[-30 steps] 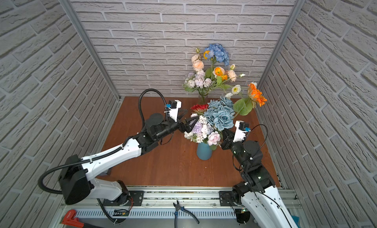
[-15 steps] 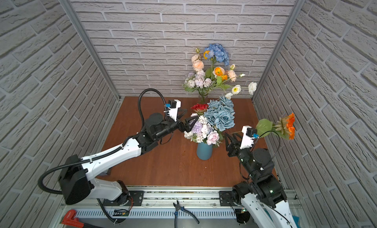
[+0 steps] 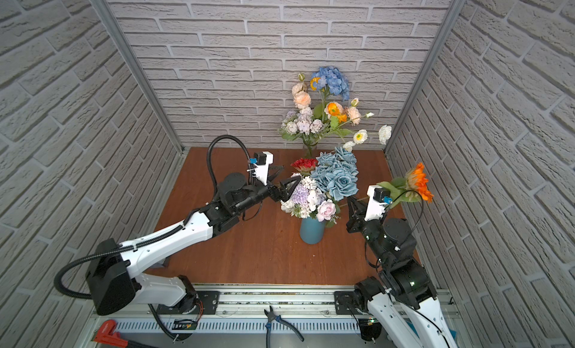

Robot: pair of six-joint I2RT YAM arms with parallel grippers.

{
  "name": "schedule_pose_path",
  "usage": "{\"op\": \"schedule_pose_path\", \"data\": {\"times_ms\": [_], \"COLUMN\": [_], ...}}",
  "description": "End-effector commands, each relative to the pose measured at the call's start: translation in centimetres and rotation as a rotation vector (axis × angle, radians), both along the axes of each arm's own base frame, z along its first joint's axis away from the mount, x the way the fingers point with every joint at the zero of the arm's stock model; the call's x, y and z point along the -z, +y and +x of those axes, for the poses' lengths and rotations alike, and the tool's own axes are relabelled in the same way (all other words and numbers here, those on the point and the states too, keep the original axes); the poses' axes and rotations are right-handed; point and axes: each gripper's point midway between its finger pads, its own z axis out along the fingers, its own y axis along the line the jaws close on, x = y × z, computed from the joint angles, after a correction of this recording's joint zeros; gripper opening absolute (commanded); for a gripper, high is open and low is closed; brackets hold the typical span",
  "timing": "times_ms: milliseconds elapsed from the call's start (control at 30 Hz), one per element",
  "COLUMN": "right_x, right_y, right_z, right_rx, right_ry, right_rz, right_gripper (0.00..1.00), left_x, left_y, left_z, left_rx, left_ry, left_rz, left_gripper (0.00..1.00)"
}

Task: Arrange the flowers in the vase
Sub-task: 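Swing the orange gerbera back over the teal vase with the right gripper, then lower the gerbera stem into the teal vase with the right gripper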

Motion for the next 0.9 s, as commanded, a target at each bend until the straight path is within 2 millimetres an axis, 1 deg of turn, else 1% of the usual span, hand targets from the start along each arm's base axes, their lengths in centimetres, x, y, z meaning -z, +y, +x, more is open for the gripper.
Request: {"op": "schedule_pose_path", "data": {"times_ms": [0,133,200,367,533,567,633,767,867], "right_x": [-1.5,-0.2,0.9,3.7,5.6,5.8,5.7,4.4,3.3], "right_y": [0.4,1.8,2.7,3.9,4.3,4.3,3.9,2.3,1.5], "right_z": [0.6,1.6,2.0,3.0,3.0,2.8,2.5,1.2,0.0], "right_rx": [-0.013,-0.068,-0.107,-0.148,-0.161,-0.159,-0.147,-0.088,-0.067], "right_ry": [-0.065,-0.015,0.021,0.098,0.145,0.151,0.154,0.121,0.089], "right_rz": [0.017,0.041,0.047,0.102,0.127,0.125,0.113,0.095,0.072], "right_gripper": [0.06,0.06,0.06,0.06,0.09,0.12,0.22,0.42,0.52], "left_x": [-1.9,-1.7,-1.6,-1.4,-1.4,-1.3,-1.4,-1.3,-1.2], "left_y": [1.1,1.2,1.2,1.3,1.4,1.4,1.4,1.6,1.6], "left_z": [0.0,0.1,0.1,0.3,0.3,0.4,0.4,0.5,0.5], "left_rx": [-0.024,-0.027,-0.027,-0.032,-0.035,-0.036,-0.037,-0.04,-0.042], "left_ry": [-0.058,-0.057,-0.056,-0.053,-0.051,-0.051,-0.051,-0.051,-0.048], "left_rz": [-0.046,-0.045,-0.043,-0.045,-0.049,-0.048,-0.049,-0.048,-0.051], "left_gripper": [0.98,0.98,0.98,0.98,0.98,0.98,0.98,0.98,0.98]}}
